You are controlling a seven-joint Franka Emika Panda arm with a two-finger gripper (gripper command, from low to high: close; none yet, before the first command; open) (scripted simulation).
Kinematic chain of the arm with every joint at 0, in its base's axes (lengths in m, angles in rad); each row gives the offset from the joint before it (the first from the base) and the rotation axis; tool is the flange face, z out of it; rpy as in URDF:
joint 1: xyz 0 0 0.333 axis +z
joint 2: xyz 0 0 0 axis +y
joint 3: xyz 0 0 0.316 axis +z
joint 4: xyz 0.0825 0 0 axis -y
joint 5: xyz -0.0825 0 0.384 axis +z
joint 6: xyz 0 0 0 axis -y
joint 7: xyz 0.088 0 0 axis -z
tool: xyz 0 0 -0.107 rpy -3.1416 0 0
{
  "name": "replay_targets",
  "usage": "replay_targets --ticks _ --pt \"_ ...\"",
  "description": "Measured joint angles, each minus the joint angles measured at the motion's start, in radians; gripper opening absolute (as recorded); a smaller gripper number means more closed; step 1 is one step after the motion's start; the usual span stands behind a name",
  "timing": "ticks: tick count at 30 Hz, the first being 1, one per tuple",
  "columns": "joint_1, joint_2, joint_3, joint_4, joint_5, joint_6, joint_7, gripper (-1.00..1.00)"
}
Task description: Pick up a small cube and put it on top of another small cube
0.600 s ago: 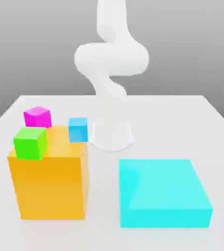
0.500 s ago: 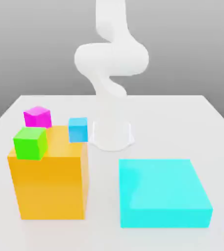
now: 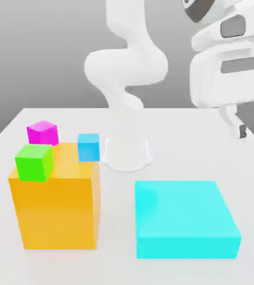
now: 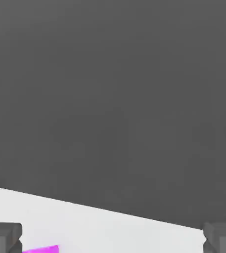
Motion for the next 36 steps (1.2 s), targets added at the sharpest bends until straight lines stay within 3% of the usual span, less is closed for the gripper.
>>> replay_targets --ticks 9,15,16,23,28,36 --pt "0.151 0.333 0.014 0.025 -0.150 0.082 0.183 0.00" --pt "0.248 0.551 -0.035 0.056 -0.238 0.188 0.271 0.00" --pt "0.256 0.585 -0.045 0.063 -0.248 0.214 0.279 -1.00" --pt "0.259 0.592 -0.048 0.065 -0.250 0.220 0.280 -1.00" --pt "0.212 0.436 -0.017 0.027 -0.194 0.104 0.234 -1.00" --pt "0.007 0.141 -0.131 -0.084 -0.083 -0.069 0.078 -1.00"
